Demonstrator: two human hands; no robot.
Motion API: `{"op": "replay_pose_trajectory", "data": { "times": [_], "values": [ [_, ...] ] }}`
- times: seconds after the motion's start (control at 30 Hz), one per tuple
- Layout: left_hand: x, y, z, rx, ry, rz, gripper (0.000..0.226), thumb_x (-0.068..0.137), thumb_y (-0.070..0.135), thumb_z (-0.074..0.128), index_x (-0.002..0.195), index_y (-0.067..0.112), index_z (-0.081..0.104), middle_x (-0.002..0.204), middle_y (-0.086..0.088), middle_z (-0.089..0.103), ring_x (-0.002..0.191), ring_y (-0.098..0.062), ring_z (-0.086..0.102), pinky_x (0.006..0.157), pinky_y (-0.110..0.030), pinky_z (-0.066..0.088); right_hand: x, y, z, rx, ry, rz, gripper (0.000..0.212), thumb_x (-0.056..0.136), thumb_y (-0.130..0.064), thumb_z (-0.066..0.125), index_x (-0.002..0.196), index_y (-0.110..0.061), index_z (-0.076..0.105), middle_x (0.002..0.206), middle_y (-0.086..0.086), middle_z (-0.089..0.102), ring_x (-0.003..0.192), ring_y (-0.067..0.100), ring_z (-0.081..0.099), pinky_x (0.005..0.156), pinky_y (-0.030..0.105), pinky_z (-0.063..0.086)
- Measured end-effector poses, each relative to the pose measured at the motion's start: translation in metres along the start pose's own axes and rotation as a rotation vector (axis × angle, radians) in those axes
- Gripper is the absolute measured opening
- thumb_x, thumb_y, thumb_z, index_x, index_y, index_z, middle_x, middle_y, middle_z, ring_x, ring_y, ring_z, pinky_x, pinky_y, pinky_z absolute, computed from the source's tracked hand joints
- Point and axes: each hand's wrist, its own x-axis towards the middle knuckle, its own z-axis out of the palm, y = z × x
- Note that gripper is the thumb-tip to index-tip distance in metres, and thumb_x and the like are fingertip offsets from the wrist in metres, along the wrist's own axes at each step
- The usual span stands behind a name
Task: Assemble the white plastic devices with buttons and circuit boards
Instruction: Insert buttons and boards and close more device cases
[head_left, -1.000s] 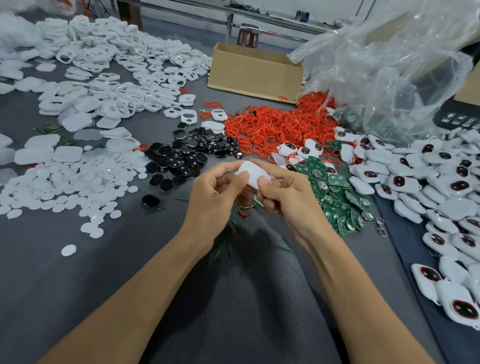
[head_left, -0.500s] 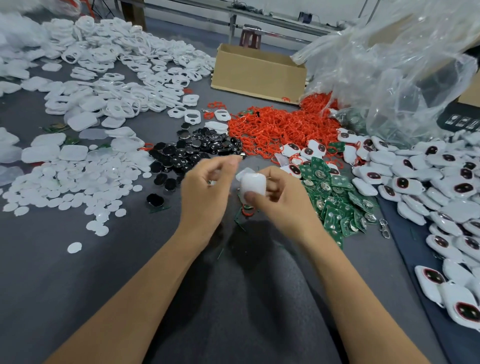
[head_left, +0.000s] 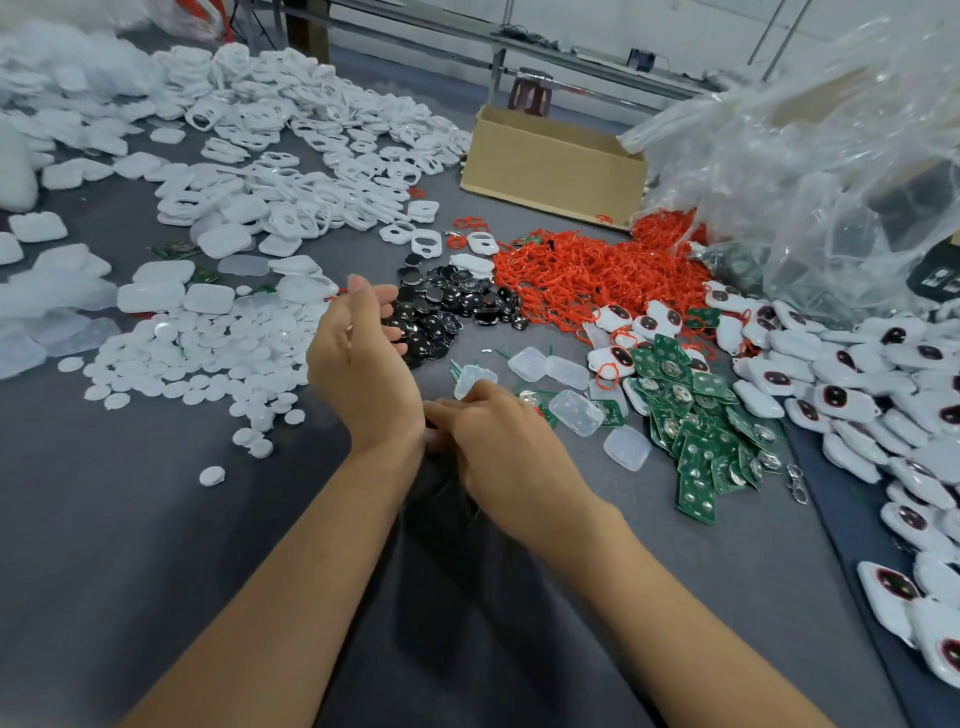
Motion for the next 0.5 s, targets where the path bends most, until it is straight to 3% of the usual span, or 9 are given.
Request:
{"op": "replay_pose_trajectory", "data": {
  "times": [0.07, 0.17, 0.37, 0.5],
  "values": [
    [-0.001, 0.002, -0.001, 0.001, 0.003, -0.016, 0.036, 0.101, 0.029, 0.043, 0.078, 0.018, 0.068, 0.08, 0.007, 0.067, 0.069, -0.012, 0.055, 0.063, -0.031, 0.049, 0.012, 0.001, -0.008, -0.031, -0.1, 0.044, 0.03, 0.086, -0.013, 0.048, 0.11, -0.023, 0.064, 0.085, 0.007, 0.054, 0.094, 0.032, 0.053, 0.065, 0.034, 0.037],
    [-0.002, 0.003, 0.0, -0.009, -0.003, -0.045, 0.037, 0.101, 0.029, 0.043, 0.075, 0.019, 0.068, 0.076, 0.005, 0.065, 0.068, -0.014, 0.055, 0.064, -0.033, 0.048, 0.029, 0.006, -0.019, -0.025, -0.21, 0.065, 0.026, 0.085, -0.021, 0.054, 0.105, -0.017, 0.069, 0.098, 0.02, 0.064, 0.093, 0.042, 0.057, 0.068, 0.038, 0.046],
    [-0.001, 0.002, 0.003, -0.054, -0.025, -0.036, 0.037, 0.1, 0.031, 0.043, 0.076, 0.018, 0.068, 0.075, 0.005, 0.067, 0.065, -0.013, 0.054, 0.06, -0.031, 0.046, 0.036, -0.002, -0.025, -0.013, -0.205, 0.116, 0.018, 0.074, -0.01, 0.059, 0.088, -0.011, 0.069, 0.089, 0.02, 0.064, 0.084, 0.043, 0.057, 0.059, 0.033, 0.034],
    [0.004, 0.001, 0.003, -0.077, -0.039, -0.012, 0.036, 0.099, 0.033, 0.043, 0.077, 0.019, 0.068, 0.073, 0.004, 0.065, 0.066, -0.013, 0.054, 0.059, -0.03, 0.044, 0.049, -0.002, -0.031, 0.015, -0.222, 0.131, 0.017, 0.076, -0.017, 0.062, 0.091, -0.009, 0.068, 0.078, 0.017, 0.056, 0.087, 0.043, 0.058, 0.063, 0.037, 0.045]
  ]
}}
